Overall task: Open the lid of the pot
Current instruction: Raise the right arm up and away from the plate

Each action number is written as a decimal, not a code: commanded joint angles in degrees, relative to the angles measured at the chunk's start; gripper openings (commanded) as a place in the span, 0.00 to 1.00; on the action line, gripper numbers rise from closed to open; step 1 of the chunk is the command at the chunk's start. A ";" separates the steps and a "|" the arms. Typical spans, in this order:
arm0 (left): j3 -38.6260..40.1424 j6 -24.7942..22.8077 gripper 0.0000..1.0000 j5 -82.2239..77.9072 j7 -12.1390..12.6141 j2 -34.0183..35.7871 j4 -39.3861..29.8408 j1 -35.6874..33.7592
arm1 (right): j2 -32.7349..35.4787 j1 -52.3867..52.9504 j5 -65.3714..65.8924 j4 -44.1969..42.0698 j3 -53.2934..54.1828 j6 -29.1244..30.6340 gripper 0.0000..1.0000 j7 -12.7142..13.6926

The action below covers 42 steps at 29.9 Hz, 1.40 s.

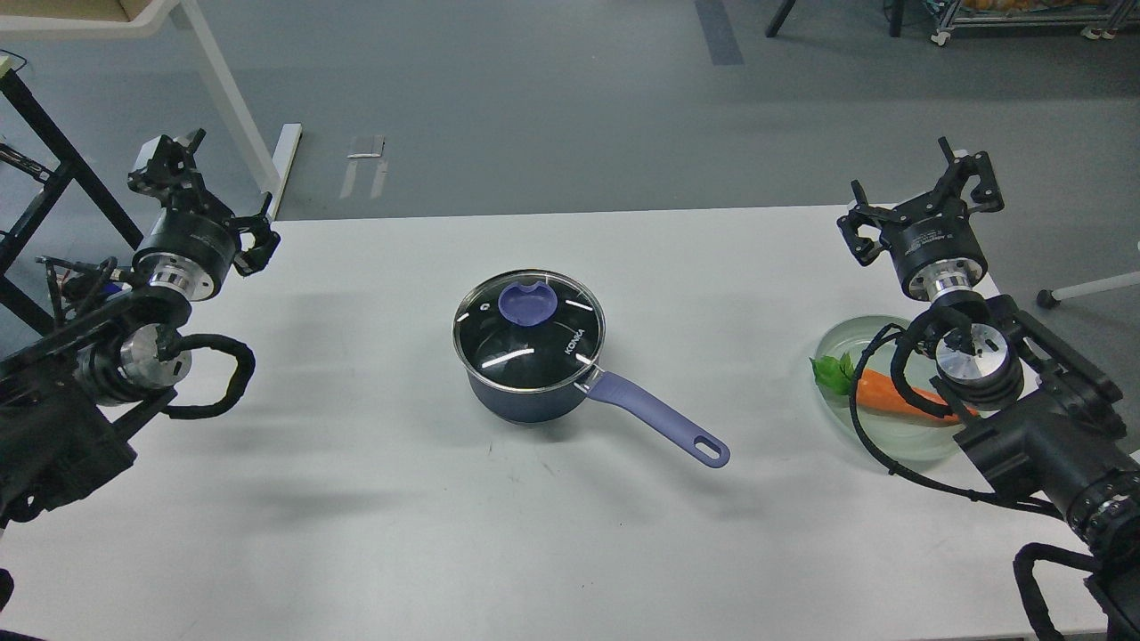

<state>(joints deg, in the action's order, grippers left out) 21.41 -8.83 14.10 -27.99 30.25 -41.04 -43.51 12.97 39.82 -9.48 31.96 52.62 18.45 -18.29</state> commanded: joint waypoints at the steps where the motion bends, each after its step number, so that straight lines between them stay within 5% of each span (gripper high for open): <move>1: -0.14 -0.05 0.99 -0.56 -0.01 0.60 0.00 0.00 | -0.49 0.08 -0.01 0.29 -0.93 0.00 1.00 0.10; 12: -1.20 0.39 0.99 -0.74 -0.01 0.43 0.26 0.00 | 1.26 1.22 0.17 3.10 -7.43 -0.08 1.00 0.10; 22: -1.20 -1.63 0.99 -0.82 -0.01 -0.36 0.44 -0.08 | 16.99 5.52 6.23 13.82 -18.41 -1.92 1.00 0.10; 30: -0.76 -0.93 0.99 -0.82 -0.01 -1.42 -0.18 -0.96 | 22.63 20.01 10.09 14.88 -37.82 -2.72 1.00 0.10; 42: -0.85 -1.63 0.99 -0.91 -0.01 1.04 -2.38 -1.84 | 21.49 44.09 41.46 29.28 -68.06 -6.24 1.00 0.01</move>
<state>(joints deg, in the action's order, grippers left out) 20.90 -10.30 13.27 -28.00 30.83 -43.22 -44.99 35.75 77.79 25.28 57.48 -7.30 12.68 -18.25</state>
